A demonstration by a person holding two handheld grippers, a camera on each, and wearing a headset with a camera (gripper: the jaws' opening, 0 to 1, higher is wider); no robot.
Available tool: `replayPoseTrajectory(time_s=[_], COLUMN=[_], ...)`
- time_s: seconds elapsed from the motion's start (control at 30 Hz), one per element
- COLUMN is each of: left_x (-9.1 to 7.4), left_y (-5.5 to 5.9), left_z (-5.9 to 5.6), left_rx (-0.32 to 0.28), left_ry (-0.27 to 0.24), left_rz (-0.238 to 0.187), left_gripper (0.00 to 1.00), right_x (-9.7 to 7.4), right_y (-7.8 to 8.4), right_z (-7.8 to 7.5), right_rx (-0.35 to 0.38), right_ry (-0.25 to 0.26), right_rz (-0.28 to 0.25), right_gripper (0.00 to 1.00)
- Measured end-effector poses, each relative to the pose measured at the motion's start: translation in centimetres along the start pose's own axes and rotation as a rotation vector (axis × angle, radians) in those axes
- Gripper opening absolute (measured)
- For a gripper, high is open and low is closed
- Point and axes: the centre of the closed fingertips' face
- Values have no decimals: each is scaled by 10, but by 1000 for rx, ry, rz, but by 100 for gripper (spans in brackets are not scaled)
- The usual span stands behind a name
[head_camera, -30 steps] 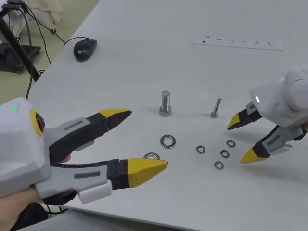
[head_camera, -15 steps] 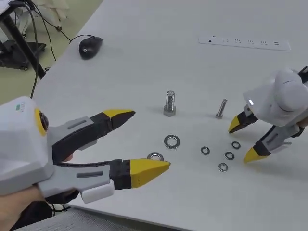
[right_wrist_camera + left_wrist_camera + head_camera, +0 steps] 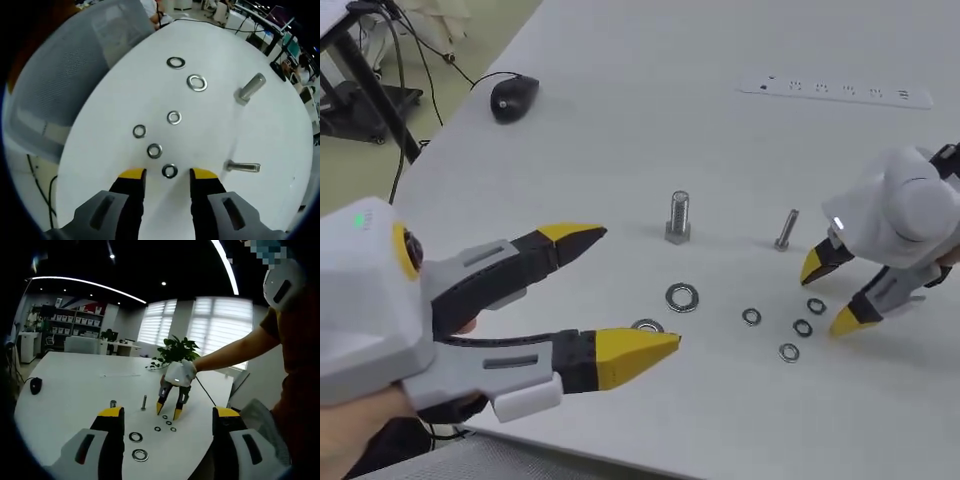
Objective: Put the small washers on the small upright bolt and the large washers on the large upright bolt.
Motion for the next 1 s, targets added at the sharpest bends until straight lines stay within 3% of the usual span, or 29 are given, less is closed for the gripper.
replayPoseTrajectory(time_s=[0.37, 0.7, 1.0], left_x=[-2, -5, -8], left_y=[-1, -4, -2], left_z=[0, 0, 0], left_rx=[-2, 7, 0], left_ry=[-6, -16, -22], left_rz=[-8, -18, -19], left_gripper=[71, 71, 71], right_x=[-1, -1, -1], right_y=[1, -1, 0], right_z=[0, -2, -2], right_rx=[-33, -47, -27], right_ry=[-20, -14, -9], right_rz=[16, 26, 39], right_gripper=[33, 21, 21])
Point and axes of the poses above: the centre of the closed fingertips' face, and the gripper's own axes: x roughly forward along the fingers, z roughly to its left, y roughly out of its underside, and after that the axes turned 14 degrees about -y, right-handed
